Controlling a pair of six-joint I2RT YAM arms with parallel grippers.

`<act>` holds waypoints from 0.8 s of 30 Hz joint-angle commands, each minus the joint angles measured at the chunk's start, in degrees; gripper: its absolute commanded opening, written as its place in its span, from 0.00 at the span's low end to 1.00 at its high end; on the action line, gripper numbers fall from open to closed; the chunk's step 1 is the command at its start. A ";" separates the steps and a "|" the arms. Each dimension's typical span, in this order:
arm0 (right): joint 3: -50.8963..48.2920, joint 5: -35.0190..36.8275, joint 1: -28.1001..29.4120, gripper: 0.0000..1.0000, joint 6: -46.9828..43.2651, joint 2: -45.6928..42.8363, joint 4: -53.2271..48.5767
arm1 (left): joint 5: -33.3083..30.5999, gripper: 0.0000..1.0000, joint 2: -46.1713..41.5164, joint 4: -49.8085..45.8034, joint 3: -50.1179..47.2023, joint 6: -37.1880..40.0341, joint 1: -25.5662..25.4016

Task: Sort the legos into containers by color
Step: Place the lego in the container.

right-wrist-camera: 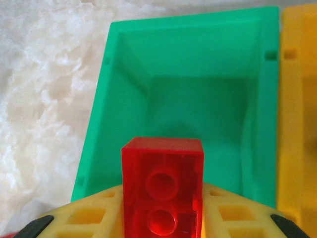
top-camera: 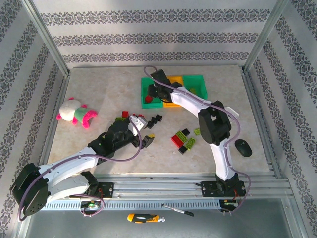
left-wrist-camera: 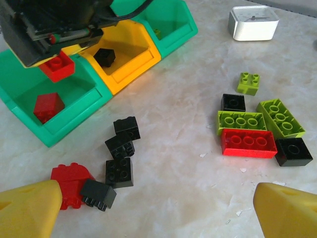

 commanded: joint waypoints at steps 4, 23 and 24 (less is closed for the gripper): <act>7.16 2.06 0.25 0.42 -3.29 2.43 -2.07 | -2.14 0.99 -0.44 -1.26 -0.32 -1.05 -0.32; -22.95 -3.26 1.40 0.87 -12.58 -25.89 10.29 | -32.33 0.95 -0.94 -29.12 9.65 -32.05 4.34; -25.56 -3.63 1.77 0.87 -13.26 -28.12 11.14 | -33.65 0.95 -0.40 -31.81 10.89 -34.36 5.08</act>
